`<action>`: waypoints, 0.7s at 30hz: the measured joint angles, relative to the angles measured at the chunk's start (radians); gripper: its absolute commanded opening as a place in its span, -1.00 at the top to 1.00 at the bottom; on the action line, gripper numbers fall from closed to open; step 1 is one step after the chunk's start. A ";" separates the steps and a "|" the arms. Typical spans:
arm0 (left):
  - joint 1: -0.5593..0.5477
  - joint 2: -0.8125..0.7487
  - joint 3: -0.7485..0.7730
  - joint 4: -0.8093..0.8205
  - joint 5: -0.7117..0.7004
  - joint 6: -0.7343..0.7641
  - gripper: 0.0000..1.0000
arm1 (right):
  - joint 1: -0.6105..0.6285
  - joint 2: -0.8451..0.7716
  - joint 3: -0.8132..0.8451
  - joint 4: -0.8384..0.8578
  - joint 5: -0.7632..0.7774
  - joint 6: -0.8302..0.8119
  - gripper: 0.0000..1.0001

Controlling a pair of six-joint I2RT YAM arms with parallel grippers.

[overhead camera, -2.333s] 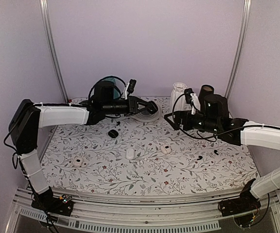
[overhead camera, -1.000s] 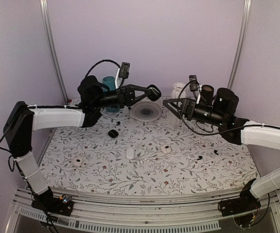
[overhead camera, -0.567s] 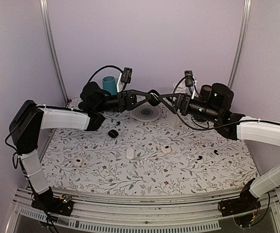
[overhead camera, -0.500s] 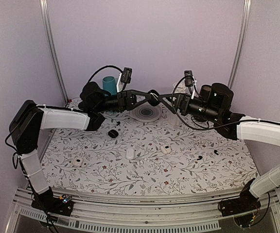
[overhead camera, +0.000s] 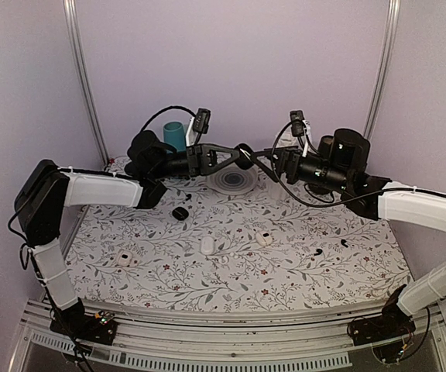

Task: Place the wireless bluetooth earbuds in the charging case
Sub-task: Open the charging case.

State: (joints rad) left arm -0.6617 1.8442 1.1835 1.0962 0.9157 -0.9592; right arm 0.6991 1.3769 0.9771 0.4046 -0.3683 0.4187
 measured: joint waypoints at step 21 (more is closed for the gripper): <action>0.010 0.000 0.000 -0.068 -0.016 -0.025 1.00 | -0.023 0.035 0.034 -0.077 0.018 0.013 -0.75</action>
State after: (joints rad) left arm -0.6521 1.8442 1.1839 1.0283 0.8997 -0.9840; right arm 0.6758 1.4120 1.0115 0.3279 -0.3500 0.4313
